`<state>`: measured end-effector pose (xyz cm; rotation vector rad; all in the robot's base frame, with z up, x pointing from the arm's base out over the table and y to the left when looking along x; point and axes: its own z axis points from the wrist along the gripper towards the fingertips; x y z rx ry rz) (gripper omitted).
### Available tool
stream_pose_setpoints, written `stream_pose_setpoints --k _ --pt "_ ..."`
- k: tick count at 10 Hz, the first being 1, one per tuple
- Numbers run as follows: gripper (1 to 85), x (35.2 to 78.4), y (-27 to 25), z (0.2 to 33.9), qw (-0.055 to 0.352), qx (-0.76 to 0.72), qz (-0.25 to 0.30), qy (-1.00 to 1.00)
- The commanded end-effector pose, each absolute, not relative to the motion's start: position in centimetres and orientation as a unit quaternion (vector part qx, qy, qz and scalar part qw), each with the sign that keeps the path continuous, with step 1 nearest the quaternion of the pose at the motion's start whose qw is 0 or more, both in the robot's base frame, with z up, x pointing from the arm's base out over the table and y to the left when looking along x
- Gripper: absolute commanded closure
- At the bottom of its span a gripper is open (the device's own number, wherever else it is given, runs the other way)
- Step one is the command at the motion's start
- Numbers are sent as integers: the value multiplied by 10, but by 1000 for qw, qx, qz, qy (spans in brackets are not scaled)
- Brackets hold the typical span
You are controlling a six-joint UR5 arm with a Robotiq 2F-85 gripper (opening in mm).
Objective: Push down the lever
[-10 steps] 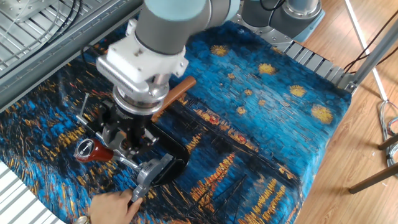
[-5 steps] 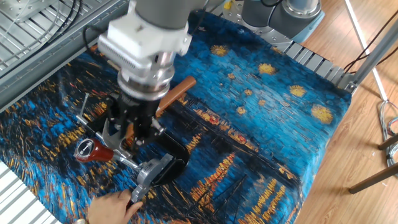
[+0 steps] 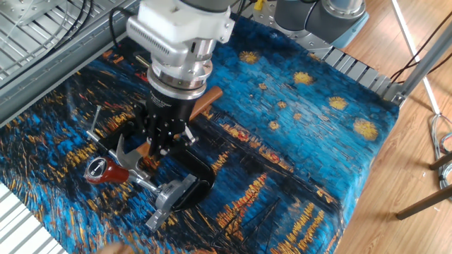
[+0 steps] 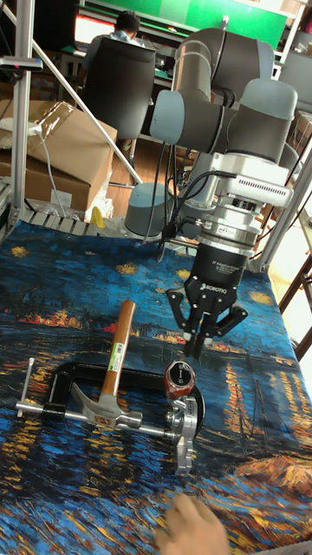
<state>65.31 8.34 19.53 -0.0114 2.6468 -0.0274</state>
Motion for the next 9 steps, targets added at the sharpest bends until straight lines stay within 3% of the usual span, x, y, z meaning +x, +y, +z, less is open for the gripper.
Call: stream_pose_setpoints --k 1,2,3,4,6,8,9 --pt "747 657 94 202 260 30 19 965" --pt "803 651 80 199 249 14 -13 968" --pt "800 648 77 198 241 -22 -28 970" --pt "787 638 90 192 221 -25 -2 975" --pt "780 636 104 192 217 -22 26 976" --pt "783 627 87 197 203 -42 -9 978" --pt "783 620 92 208 192 -38 -2 981"
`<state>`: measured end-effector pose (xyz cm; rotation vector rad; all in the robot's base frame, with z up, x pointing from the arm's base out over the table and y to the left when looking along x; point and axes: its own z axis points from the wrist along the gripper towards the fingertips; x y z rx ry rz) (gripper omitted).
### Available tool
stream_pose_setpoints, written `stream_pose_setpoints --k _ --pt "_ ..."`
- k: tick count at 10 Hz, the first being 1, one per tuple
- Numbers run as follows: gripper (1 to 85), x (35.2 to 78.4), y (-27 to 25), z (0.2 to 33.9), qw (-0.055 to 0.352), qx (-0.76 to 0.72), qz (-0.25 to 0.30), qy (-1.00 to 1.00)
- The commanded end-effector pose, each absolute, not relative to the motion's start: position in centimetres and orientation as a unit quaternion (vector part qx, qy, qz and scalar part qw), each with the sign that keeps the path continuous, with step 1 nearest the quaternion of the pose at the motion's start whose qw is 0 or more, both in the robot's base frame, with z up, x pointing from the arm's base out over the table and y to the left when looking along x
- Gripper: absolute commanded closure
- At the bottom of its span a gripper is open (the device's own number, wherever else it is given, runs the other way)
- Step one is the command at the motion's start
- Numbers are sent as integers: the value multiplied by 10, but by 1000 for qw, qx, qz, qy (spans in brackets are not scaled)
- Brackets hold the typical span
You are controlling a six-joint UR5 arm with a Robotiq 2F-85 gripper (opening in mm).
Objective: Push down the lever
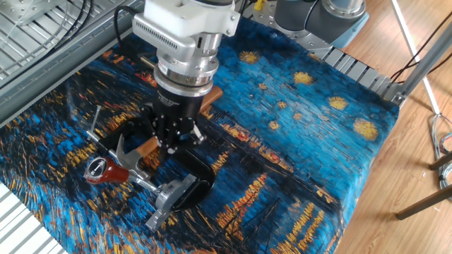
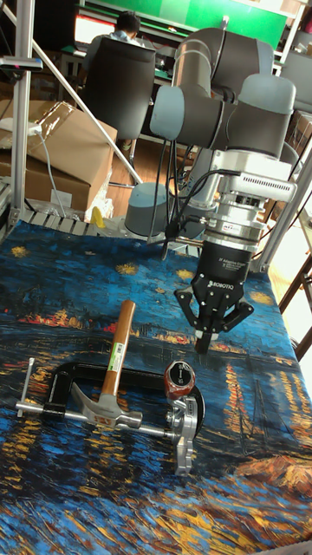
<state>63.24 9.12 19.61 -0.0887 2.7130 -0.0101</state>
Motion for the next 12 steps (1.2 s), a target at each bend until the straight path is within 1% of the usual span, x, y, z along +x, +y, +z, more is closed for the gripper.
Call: stream_pose_setpoints --k 1,3,4,5,6,7,8,9,10,11,12 --pt "783 616 94 223 182 -38 -3 983" --pt "790 620 97 257 171 -41 1 984" --pt "790 627 92 267 176 -46 4 983" --pt "793 646 92 272 212 -36 17 976" --pt "797 667 103 283 256 -17 42 966" --pt "797 675 110 289 272 -17 57 960" --pt "803 671 107 286 263 -20 50 963" --pt "833 666 101 283 253 -23 37 966" --pt "833 671 93 285 264 -35 18 964" --pt "810 673 89 286 268 -32 11 963" --pt "797 662 84 279 243 -30 1 970"
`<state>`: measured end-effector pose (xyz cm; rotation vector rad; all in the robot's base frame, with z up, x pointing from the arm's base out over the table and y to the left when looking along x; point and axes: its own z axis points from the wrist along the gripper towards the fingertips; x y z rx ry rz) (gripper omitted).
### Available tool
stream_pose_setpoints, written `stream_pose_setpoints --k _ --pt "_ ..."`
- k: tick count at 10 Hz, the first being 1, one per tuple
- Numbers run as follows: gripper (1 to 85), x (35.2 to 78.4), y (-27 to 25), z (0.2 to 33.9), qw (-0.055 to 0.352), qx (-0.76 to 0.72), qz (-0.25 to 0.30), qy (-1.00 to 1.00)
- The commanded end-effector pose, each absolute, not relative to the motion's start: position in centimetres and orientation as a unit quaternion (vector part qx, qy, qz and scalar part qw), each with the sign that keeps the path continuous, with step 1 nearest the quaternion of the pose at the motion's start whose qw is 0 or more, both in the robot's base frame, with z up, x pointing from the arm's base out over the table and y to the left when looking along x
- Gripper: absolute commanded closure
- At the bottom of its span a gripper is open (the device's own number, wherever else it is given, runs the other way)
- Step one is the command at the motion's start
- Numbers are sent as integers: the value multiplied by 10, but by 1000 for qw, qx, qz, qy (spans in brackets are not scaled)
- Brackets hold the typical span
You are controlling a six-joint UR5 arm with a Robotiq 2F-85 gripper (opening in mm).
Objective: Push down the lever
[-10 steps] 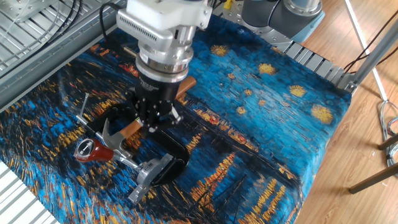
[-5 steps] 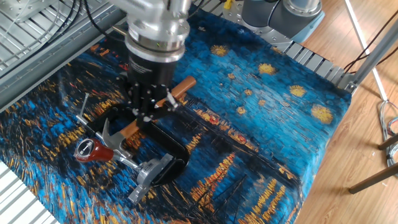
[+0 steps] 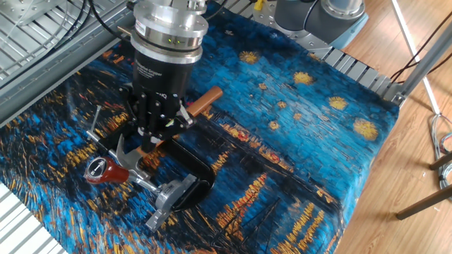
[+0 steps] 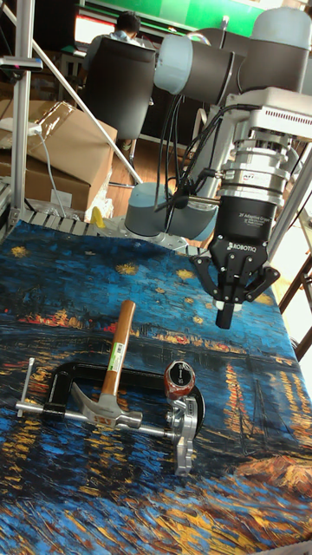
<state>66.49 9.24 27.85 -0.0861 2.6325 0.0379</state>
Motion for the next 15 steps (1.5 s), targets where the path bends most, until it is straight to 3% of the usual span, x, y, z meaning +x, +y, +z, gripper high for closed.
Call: stream_pose_setpoints --k 1,2,5,7,13,15 --pt "800 642 76 277 199 -29 -10 980" --pt "803 631 75 285 167 -27 -11 985" --pt "823 658 75 316 155 -27 -13 987" --pt "823 687 75 333 166 -39 -7 985" --pt "807 734 77 312 227 -49 2 973" --pt "800 735 77 311 227 -47 1 973"
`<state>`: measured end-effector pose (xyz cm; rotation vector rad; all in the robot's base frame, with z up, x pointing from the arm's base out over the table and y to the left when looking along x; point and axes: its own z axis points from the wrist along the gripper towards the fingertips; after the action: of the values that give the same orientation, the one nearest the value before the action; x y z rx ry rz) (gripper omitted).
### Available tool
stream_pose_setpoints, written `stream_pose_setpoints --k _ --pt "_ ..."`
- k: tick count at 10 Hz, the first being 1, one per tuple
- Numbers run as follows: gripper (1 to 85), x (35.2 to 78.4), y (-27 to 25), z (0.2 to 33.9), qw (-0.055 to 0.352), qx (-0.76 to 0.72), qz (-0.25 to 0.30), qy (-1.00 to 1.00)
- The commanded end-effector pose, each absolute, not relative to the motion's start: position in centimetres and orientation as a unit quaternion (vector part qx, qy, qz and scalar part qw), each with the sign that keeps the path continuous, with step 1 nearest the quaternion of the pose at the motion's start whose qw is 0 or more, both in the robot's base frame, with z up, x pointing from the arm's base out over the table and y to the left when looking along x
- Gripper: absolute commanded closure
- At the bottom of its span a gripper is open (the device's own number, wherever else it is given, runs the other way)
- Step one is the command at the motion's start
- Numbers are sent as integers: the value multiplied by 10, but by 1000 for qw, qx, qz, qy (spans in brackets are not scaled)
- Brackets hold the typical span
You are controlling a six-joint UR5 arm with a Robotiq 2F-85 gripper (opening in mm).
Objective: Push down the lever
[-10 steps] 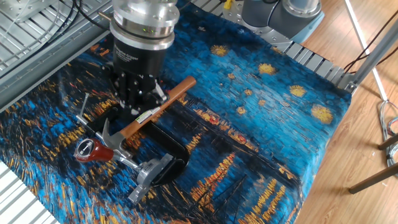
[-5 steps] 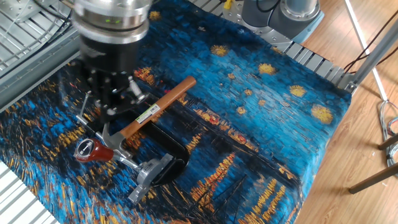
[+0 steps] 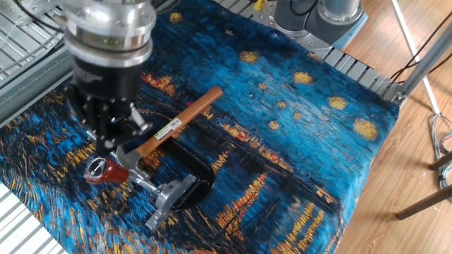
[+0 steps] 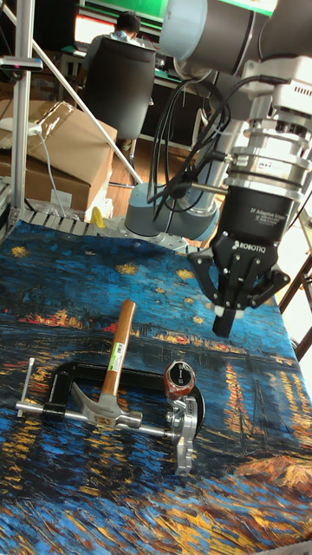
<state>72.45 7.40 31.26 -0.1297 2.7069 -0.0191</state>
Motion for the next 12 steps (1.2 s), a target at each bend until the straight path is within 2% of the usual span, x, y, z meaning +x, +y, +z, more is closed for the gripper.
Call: stream_pose_setpoints --k 1,4,7,8,10,12 --pt "800 736 76 308 227 -46 -1 973" --pt "800 740 75 296 228 -48 -5 973" --pt "807 711 64 288 171 -32 -21 985" --pt "807 706 69 286 161 -19 -8 987" --pt "807 708 76 287 162 -5 10 987" --pt "797 738 74 289 178 -15 15 984"
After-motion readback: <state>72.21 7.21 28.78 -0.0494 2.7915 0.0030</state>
